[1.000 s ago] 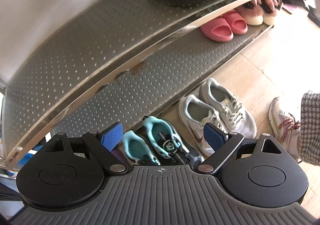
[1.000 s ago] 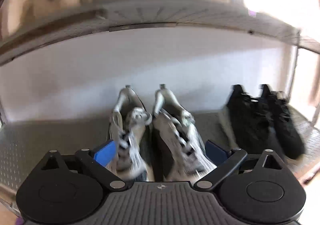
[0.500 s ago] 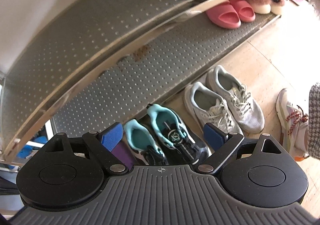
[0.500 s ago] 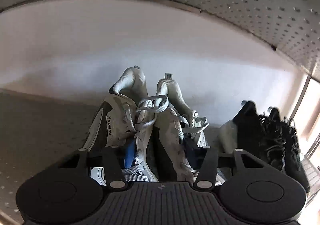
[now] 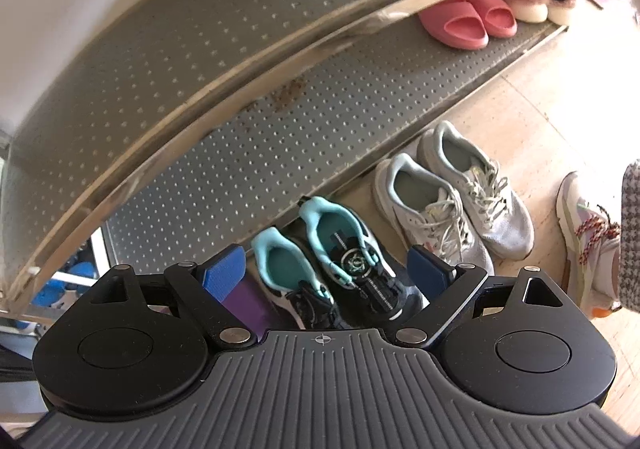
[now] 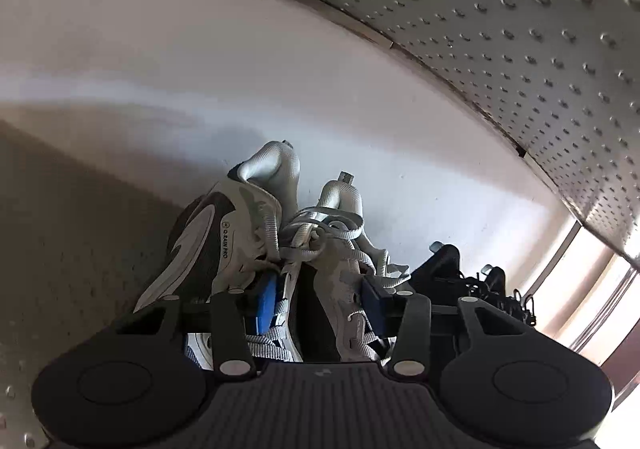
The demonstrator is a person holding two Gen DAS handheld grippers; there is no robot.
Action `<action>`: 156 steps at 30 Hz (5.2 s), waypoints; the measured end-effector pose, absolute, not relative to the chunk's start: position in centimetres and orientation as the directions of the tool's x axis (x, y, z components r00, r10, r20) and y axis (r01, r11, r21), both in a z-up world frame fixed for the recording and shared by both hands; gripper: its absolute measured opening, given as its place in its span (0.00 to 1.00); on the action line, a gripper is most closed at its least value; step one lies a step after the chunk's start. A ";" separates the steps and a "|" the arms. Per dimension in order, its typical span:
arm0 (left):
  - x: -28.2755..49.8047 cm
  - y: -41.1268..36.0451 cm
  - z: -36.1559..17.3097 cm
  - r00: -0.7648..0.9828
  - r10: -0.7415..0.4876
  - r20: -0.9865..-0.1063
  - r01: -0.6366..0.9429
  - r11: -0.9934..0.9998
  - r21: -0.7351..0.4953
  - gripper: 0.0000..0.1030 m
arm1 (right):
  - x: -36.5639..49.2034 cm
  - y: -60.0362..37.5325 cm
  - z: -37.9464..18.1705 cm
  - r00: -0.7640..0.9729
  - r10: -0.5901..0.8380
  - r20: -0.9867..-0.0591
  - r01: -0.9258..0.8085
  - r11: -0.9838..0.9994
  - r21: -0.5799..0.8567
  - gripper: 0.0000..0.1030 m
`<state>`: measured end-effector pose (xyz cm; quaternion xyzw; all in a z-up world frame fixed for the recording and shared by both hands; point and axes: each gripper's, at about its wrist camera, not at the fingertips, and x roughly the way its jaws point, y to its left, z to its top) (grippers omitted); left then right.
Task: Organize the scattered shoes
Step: 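Push the black-white pair deeper onto the shelf with the right gripper, then lower the right gripper toward the grey-white sneaker pair on the floor, then grasp the grey-white sneaker pair by the heels with the right gripper, then lift the grey-white pair onto the lower shelf beside the black-white pair, then set the grey-white pair down on the shelf and open the right gripper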
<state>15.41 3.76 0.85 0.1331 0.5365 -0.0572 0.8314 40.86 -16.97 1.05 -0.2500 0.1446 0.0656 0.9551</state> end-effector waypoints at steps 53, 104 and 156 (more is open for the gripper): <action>10.3 5.1 -1.4 0.077 -0.164 -0.983 0.064 0.985 -0.159 0.91 | 23.3 -14.3 0.6 0.359 0.259 -0.897 -0.098 0.966 0.240 0.94; 15.8 8.8 -1.5 0.133 -0.022 -0.991 -0.009 1.000 -0.024 0.89 | 31.6 -10.8 -25.3 0.205 0.081 -0.975 -0.325 0.946 0.010 0.38; 17.8 5.4 4.8 0.450 -0.053 -0.892 0.028 0.999 -0.045 0.89 | 26.2 -11.7 7.9 0.599 0.394 -0.697 -0.484 0.872 0.077 0.60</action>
